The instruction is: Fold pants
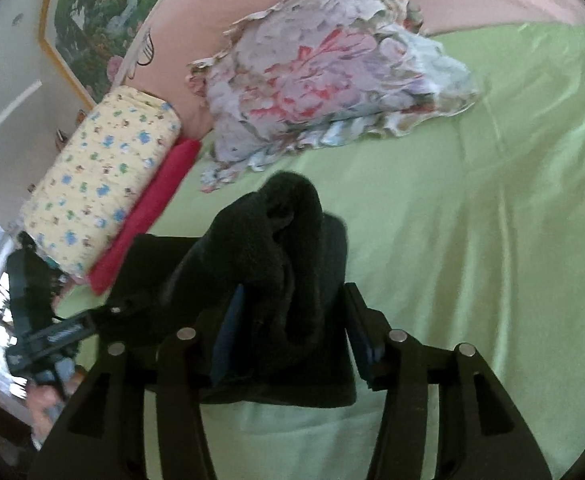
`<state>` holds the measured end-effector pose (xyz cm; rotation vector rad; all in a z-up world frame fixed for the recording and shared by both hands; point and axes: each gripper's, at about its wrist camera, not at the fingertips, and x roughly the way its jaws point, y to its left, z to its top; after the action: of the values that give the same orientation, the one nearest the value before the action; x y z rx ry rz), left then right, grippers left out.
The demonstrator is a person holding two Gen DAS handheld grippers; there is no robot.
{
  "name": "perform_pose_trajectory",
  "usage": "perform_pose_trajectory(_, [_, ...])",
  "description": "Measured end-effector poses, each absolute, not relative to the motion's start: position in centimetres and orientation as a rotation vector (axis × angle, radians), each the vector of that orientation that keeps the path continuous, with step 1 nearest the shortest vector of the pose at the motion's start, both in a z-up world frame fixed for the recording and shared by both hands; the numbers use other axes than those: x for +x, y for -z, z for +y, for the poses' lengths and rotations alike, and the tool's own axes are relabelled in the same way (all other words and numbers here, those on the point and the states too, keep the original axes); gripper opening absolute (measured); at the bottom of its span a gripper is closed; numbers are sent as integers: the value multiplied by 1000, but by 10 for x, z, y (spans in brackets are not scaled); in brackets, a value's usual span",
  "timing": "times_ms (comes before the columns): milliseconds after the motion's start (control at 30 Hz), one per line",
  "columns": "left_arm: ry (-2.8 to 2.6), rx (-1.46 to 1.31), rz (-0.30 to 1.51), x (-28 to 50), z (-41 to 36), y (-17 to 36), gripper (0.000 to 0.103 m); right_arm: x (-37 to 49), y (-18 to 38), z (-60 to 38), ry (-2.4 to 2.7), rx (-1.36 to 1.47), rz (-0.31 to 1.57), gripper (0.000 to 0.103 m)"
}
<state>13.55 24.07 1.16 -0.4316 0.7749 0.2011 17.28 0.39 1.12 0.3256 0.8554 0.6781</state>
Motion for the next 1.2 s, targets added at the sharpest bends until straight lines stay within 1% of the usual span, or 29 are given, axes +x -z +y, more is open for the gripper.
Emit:
perform_pose_trajectory(33, [-220, -419, 778, 135, 240, -8, 61, 173, -9, 1, -664, 317, 849, 53])
perform_pose_trajectory(100, [-225, -426, 784, 136, 243, -1, 68, 177, -4, -7, -659, 343, 849, 53])
perform_pose_trajectory(167, [-226, -444, 783, 135, 245, 4, 71, 179, -1, -13, -635, 348, 838, 54])
perform_pose_trajectory(533, [-288, -353, 779, 115, 227, -12, 73, 172, -1, -22, -608, 368, 793, 57])
perform_pose_trajectory(667, [-293, -349, 788, 100, 219, -16, 77, 158, -8, -20, -609, 339, 756, 57])
perform_pose_trajectory(700, [-296, -347, 786, 95, 217, -17, 78, 153, -9, -20, -611, 329, 746, 58])
perform_pose_trajectory(800, [-309, -341, 789, 82, 212, -19, 80, 135, -17, -17, -617, 287, 714, 67])
perform_pose_trajectory(1067, [-350, -276, 790, 56, 198, -22, 81, 93, -27, 5, -680, 108, 704, 70])
perform_pose_trajectory(1133, [-368, -239, 791, 51, 194, -21, 82, 85, -29, 10, -681, 70, 689, 78])
perform_pose_trajectory(1200, [-373, -214, 797, 48, 192, -20, 83, 78, -32, 15, -695, 35, 670, 80])
